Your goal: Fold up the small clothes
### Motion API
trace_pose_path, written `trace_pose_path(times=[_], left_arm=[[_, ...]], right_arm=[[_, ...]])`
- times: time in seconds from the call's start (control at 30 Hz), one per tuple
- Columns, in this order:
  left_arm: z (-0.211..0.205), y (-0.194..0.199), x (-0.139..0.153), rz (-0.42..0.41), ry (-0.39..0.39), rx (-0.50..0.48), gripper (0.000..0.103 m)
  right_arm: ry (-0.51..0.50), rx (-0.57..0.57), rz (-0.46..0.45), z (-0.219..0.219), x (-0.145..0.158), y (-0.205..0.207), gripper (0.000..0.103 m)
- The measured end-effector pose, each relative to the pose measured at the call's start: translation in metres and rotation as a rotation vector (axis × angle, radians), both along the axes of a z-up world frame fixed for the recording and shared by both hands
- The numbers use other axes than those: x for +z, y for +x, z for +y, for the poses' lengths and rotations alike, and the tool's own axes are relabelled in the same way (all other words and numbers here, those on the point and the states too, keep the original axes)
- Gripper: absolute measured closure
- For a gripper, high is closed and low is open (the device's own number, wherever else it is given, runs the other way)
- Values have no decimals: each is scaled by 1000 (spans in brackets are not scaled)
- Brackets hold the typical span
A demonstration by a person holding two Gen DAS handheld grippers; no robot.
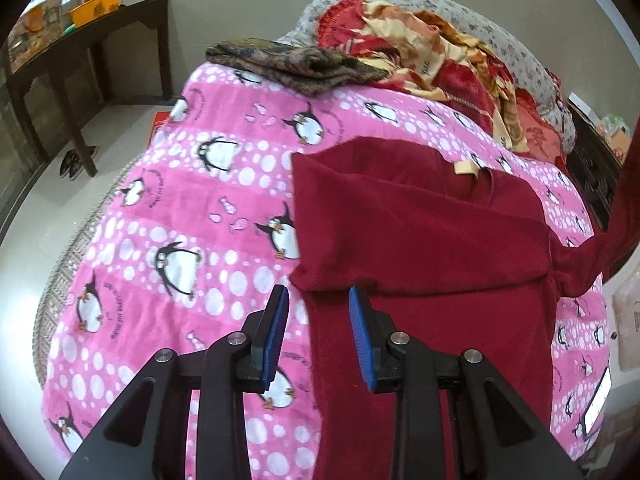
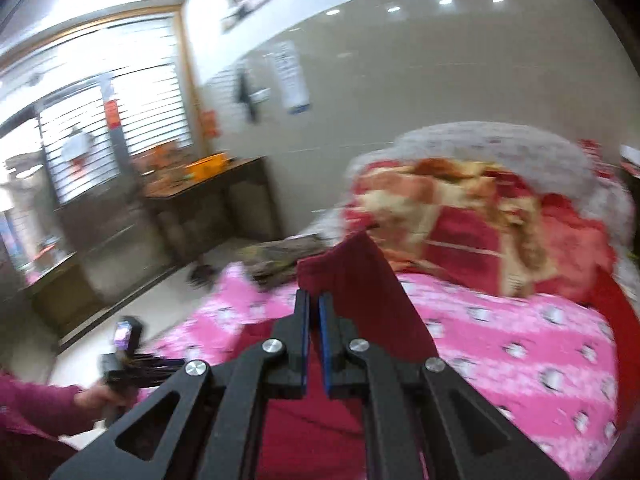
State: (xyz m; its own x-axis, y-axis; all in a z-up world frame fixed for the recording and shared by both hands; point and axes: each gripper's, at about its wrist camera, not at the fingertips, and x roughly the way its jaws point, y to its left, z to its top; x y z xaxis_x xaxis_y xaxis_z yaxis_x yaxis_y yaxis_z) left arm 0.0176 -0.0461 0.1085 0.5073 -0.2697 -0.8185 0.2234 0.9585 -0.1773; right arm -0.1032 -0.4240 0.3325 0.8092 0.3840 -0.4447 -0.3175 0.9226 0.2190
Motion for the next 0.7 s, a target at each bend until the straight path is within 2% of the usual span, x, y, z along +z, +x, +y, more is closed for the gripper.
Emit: trace_pose_path(times=[0.13, 0.23, 0.3, 0.47, 0.6, 0.7], left_arm=[[21, 3, 4, -13, -16, 47, 92], [37, 8, 6, -17, -36, 85, 92], [43, 10, 5, -20, -40, 97, 92], [45, 16, -5, -3, -34, 90, 92], [38, 25, -14, 6, -13, 65, 92], [30, 32, -19, 6, -6, 37, 92]], right_arm=[[45, 259, 47, 65, 4, 19, 98], [16, 361, 108, 110, -10, 41, 98], [-44, 415, 157, 138, -29, 61, 98], [-155, 472, 306, 194, -101, 122, 98], [-184, 517, 451, 232, -168, 173, 98], [-257, 520, 491, 249, -208, 203, 98]])
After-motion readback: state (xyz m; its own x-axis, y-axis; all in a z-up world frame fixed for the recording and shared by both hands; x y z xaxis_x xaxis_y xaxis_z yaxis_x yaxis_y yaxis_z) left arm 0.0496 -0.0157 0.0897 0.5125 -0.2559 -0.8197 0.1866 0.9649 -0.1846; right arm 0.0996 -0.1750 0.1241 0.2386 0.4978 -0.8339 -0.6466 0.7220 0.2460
